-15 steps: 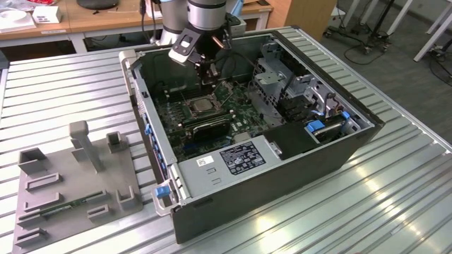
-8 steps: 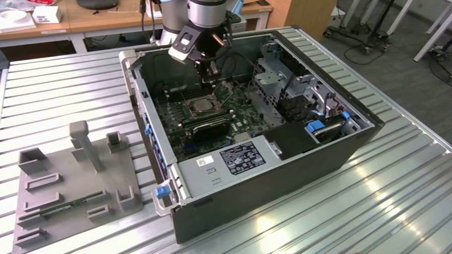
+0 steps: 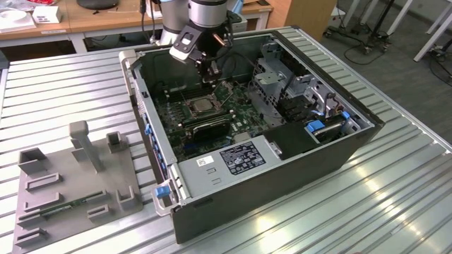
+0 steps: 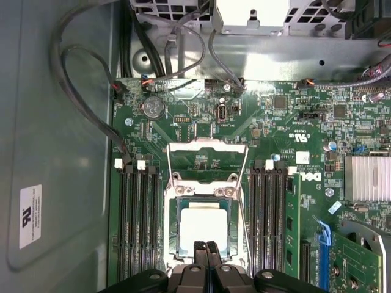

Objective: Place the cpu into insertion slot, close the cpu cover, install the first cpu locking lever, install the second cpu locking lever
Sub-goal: 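Close the cpu cover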

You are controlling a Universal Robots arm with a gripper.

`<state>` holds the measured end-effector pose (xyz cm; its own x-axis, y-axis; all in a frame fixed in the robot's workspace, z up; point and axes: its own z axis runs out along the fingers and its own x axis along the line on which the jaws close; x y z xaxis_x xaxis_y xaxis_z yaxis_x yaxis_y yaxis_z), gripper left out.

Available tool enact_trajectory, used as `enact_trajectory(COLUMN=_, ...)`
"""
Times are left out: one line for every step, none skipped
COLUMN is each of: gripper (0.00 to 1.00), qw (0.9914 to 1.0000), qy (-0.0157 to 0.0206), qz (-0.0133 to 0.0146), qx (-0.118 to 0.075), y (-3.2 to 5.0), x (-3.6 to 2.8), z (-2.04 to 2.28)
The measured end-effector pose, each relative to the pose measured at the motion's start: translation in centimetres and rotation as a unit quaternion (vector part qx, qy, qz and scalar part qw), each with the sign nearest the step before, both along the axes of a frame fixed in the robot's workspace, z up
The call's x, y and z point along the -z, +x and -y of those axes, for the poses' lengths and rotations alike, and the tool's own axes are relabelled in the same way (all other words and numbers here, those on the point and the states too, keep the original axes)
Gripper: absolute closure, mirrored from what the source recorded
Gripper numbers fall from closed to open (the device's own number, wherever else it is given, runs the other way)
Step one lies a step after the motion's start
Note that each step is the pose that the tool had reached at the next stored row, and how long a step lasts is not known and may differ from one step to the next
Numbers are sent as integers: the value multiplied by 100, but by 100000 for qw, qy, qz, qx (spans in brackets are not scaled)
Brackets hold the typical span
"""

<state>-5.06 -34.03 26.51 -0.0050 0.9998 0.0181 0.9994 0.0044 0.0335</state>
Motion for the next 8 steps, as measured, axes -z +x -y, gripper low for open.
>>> enact_trajectory(gripper=89, qw=100000, qy=7, qz=2, qx=0, y=10, x=0, z=0)
enact_trajectory(gripper=89, qw=100000, qy=5, qz=-1, qx=-1, y=22, x=0, z=0)
enact_trajectory(gripper=89, qw=100000, qy=3, qz=2, qx=1, y=36, x=0, z=0)
enact_trajectory(gripper=89, qw=100000, qy=5, qz=2, qx=1, y=51, x=0, z=0)
enact_trajectory(gripper=89, qw=100000, qy=8, qz=4, qx=0, y=66, x=1, z=0)
enact_trajectory(gripper=89, qw=100000, qy=9, qz=4, qx=-2, y=79, x=1, z=0)
enact_trajectory(gripper=89, qw=100000, qy=11, qz=4, qx=-3, y=90, x=1, z=0)
enact_trajectory(gripper=89, qw=100000, qy=8, qz=4, qx=1, y=103, x=1, z=0)
